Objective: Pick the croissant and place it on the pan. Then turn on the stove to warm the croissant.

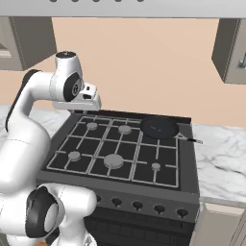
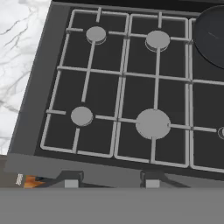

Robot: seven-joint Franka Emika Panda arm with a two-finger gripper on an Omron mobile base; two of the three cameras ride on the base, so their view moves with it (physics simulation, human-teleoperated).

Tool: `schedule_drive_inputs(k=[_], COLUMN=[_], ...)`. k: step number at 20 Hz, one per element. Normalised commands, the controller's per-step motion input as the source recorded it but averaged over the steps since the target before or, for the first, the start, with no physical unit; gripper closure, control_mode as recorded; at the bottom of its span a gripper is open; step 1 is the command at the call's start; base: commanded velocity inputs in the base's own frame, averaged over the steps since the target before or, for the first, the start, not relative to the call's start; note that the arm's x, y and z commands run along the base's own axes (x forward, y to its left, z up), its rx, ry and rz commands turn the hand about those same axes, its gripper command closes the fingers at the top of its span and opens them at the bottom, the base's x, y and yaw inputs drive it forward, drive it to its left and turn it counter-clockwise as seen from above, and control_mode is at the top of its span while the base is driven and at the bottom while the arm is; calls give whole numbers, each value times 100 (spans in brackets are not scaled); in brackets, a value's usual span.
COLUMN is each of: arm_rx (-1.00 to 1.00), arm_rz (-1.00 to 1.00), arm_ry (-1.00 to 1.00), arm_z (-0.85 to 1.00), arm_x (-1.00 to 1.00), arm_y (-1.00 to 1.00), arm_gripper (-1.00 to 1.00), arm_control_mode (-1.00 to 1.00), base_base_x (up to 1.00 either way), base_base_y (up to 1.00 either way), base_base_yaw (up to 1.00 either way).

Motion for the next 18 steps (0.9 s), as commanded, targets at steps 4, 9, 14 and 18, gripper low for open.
schedule_drive_inputs(k=[4,9,14,18], arm_rx=[2,6,5,2], arm_rz=[0,0,0,0], arm_ry=[-3,-7,-8,0], arm_z=[0,0,0,-5], arm_x=[-10,-35,-47,-49], arm_y=[-13,-37,-37,-37], arm_gripper=[-100,-100,-100,-100], arm_control_mode=[-100,-100,-100,-100], base_base_x=[0,0,0,0], base_base_y=[0,0,0,0], base_base_yaw=[0,0,0,0])
